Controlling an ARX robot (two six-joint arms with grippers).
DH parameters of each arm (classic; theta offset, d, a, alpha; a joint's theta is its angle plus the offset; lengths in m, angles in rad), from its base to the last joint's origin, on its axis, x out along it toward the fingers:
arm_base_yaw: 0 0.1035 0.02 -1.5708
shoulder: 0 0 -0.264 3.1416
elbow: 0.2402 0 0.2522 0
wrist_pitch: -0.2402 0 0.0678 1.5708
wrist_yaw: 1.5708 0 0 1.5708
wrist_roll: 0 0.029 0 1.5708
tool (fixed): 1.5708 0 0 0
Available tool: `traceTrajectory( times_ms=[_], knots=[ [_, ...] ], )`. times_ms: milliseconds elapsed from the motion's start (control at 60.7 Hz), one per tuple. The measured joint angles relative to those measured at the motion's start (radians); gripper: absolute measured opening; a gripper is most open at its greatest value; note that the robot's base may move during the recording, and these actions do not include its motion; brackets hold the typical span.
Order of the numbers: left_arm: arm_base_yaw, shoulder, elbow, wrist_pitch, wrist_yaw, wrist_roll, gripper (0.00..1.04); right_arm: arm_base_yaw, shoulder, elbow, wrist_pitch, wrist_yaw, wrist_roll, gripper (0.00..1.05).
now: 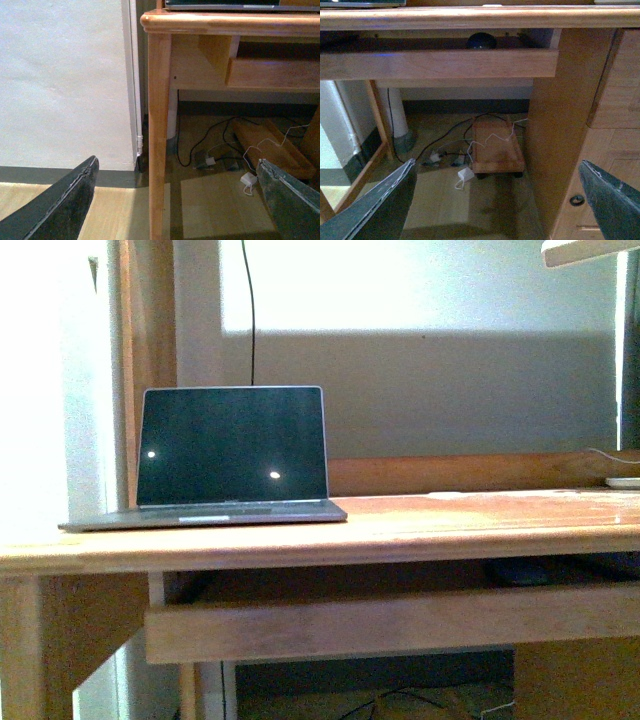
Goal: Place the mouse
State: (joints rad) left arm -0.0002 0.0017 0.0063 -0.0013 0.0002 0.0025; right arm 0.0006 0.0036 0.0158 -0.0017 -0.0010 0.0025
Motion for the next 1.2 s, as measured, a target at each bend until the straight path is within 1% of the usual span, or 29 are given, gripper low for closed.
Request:
traceTrajectory(
  times_ms=[165, 181, 198, 214, 231, 263, 280, 296, 313, 329, 379, 445, 478, 527, 560, 642, 659, 692, 725, 757, 790, 823, 840, 955, 1070, 1202],
  knots=[
    [0.000, 0.000, 0.000, 0.000, 0.000, 0.000, 0.97, 0.000, 0.000, 0.000, 0.000, 0.000, 0.000, 0.97],
    [0.003, 0.004, 0.001, -0.004, 0.016, -0.004, 0.97, 0.000, 0.000, 0.000, 0.000, 0.000, 0.000, 0.97],
    [0.008, 0.011, 0.005, -0.015, 0.039, -0.013, 0.97, 0.000, 0.000, 0.000, 0.000, 0.000, 0.000, 0.97],
    [0.024, 0.029, 0.022, -0.055, 0.110, -0.036, 0.97, 0.000, 0.000, 0.000, 0.000, 0.000, 0.000, 0.97],
    [0.029, 0.043, 0.032, -0.080, 0.143, -0.048, 0.97, 0.000, 0.000, 0.000, 0.000, 0.000, 0.000, 0.97],
    [0.032, 0.116, 0.064, -0.139, 0.246, -0.076, 0.97, 0.000, 0.000, 0.000, 0.000, 0.000, 0.000, 0.97],
    [0.029, 0.137, 0.069, -0.141, 0.270, -0.077, 0.97, 0.000, 0.000, 0.000, 0.000, -0.001, 0.000, 0.97],
    [0.019, 0.201, 0.075, -0.127, 0.317, -0.072, 0.97, 0.000, 0.000, 0.000, 0.000, 0.000, 0.000, 0.97],
    [0.018, 0.223, 0.077, -0.116, 0.325, -0.064, 0.97, 0.000, 0.000, 0.000, 0.000, 0.001, 0.000, 0.97],
    [0.016, 0.270, 0.079, -0.085, 0.341, -0.047, 0.97, 0.000, 0.000, 0.000, 0.000, 0.000, 0.000, 0.97],
    [0.027, 0.402, 0.089, 0.019, 0.339, 0.004, 0.97, 0.000, 0.000, 0.000, 0.000, 0.001, 0.000, 0.97],
    [0.054, 0.585, 0.114, 0.185, 0.319, 0.102, 0.97, 0.000, 0.000, 0.000, 0.000, 0.000, 0.000, 0.97],
    [0.064, 0.718, 0.137, 0.308, 0.296, 0.182, 0.97, 0.000, 0.000, 0.000, 0.000, 0.000, 0.000, 0.97],
    [0.070, 0.858, 0.166, 0.435, 0.274, 0.260, 0.97, 0.000, 0.000, 0.000, 0.000, 0.000, 0.000, 0.97],
    [0.072, 1.000, 0.198, 0.555, 0.261, 0.360, 0.97, 0.000, 0.000, 0.000, 0.000, 0.000, 0.000, 0.97],
    [0.071, 1.239, 0.261, 0.760, 0.238, 0.549, 0.97, 0.000, 0.000, 0.000, 0.000, 0.000, 0.000, 0.97],
    [0.068, 1.303, 0.280, 0.814, 0.235, 0.616, 0.97, 0.000, 0.000, 0.000, 0.000, 0.001, 0.000, 0.97],
    [0.064, 1.393, 0.309, 0.893, 0.236, 0.680, 0.97, 0.000, 0.000, 0.000, 0.000, 0.000, 0.000, 0.97],
    [0.056, 1.502, 0.345, 0.990, 0.235, 0.791, 0.97, 0.000, 0.000, 0.000, 0.000, 0.000, 0.000, 0.97],
    [0.047, 1.574, 0.372, 1.052, 0.238, 0.849, 0.97, 0.000, 0.000, 0.000, 0.000, 0.000, 0.000, 0.97],
    [0.030, 1.680, 0.414, 1.141, 0.260, 0.974, 0.97, 0.000, 0.000, 0.000, 0.000, 0.000, 0.000, 0.97],
    [0.018, 1.732, 0.438, 1.178, 0.266, 1.026, 0.97, 0.000, 0.000, 0.000, 0.000, 0.000, 0.000, 0.97],
    [0.006, 1.780, 0.461, 1.209, 0.278, 1.083, 0.97, 0.000, 0.000, 0.000, 0.000, 0.000, 0.000, 0.97],
    [-0.035, 1.899, 0.538, 1.271, 0.317, 1.231, 0.97, 0.000, 0.000, 0.000, 0.000, 0.000, 0.000, 0.97],
    [-0.061, 1.973, 0.608, 1.271, 0.361, 1.341, 0.97, 0.000, 0.000, 0.000, 0.000, 0.000, 0.000, 0.97],
    [-0.072, 2.057, 0.717, 1.248, 0.393, 1.415, 0.97, 0.000, 0.000, 0.000, 0.000, 0.000, 0.000, 0.97]
  ],
)
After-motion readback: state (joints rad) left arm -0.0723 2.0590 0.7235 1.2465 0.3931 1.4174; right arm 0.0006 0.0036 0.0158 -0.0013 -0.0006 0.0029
